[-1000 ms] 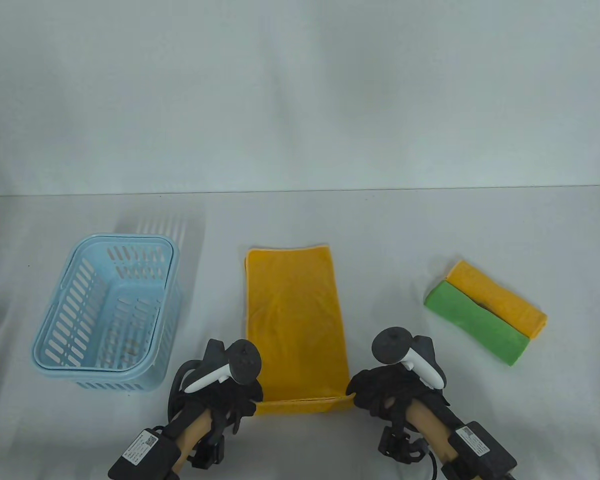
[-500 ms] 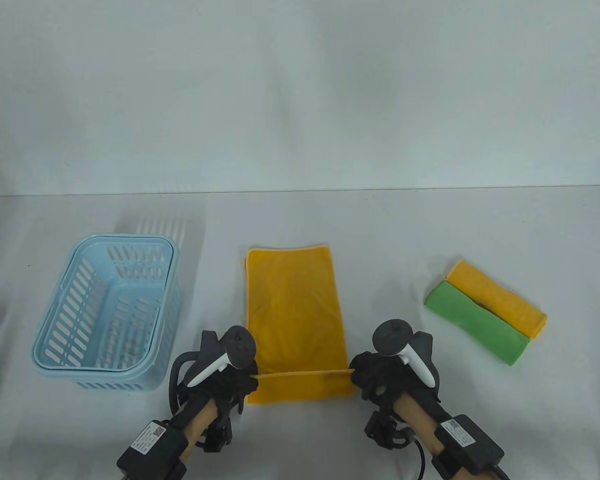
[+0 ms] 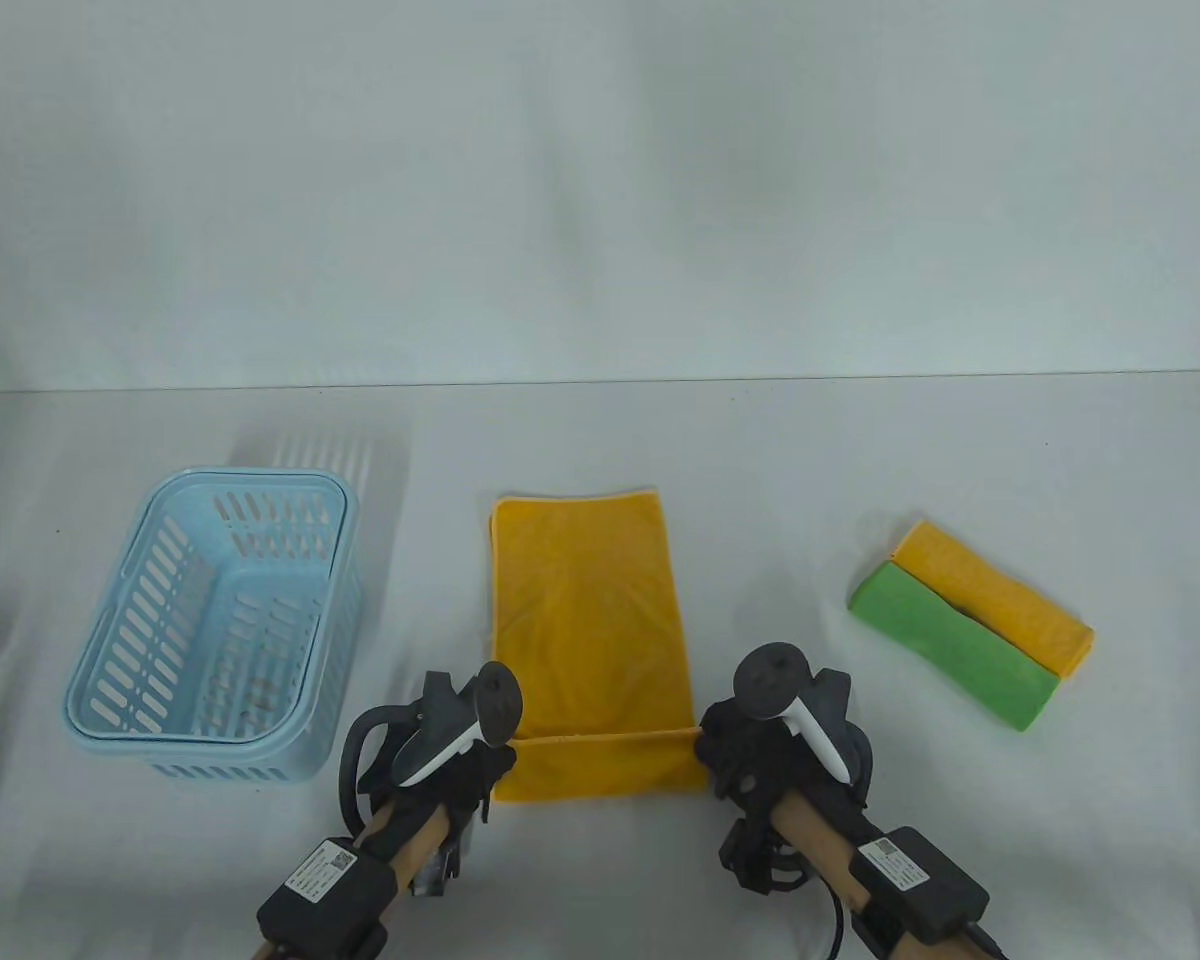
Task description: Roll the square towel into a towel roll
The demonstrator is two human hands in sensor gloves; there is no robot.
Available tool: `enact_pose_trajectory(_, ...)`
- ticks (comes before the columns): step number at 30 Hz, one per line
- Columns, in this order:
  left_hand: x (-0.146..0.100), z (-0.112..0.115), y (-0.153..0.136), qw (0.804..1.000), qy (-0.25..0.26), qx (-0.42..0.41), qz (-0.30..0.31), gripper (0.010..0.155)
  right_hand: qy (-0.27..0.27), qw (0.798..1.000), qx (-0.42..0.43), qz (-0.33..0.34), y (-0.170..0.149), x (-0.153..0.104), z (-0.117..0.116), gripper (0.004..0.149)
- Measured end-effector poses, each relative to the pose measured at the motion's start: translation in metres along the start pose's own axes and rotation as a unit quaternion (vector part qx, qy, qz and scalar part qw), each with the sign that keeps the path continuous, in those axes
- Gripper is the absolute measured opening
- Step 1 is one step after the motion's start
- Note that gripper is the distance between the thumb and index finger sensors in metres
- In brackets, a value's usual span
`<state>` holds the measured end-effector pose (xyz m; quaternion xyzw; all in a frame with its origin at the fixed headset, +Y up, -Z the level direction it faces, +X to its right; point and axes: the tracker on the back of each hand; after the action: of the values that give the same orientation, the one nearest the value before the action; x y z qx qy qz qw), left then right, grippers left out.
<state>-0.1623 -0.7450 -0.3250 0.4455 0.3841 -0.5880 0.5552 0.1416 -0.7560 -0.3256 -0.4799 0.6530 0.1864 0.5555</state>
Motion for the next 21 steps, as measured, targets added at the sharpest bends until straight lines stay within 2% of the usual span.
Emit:
enact_pose_trajectory(11, -0.005, -0.013, -0.014, 0.999, 0.025, -0.047, 0.004, 0.067, -0.017, 0.999, 0.043, 0.005, -0.005, -0.005, 0.016, 0.058)
enact_pose_trajectory(21, -0.030, -0.031, 0.001, 0.994, 0.077, -0.031, 0.066, 0.076, -0.040, 0.996, 0.014, 0.080, 0.015, -0.030, 0.020, 0.064)
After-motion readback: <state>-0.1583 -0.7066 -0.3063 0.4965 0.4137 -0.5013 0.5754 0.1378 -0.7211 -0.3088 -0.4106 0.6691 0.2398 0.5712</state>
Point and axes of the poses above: the tracker on the back of each hand, its own y axis roughly to the thumb side, its own x axis roughly from the wrist to the fingertips, z = x × y, and after that the axes turned 3 degrees about x, right-handed
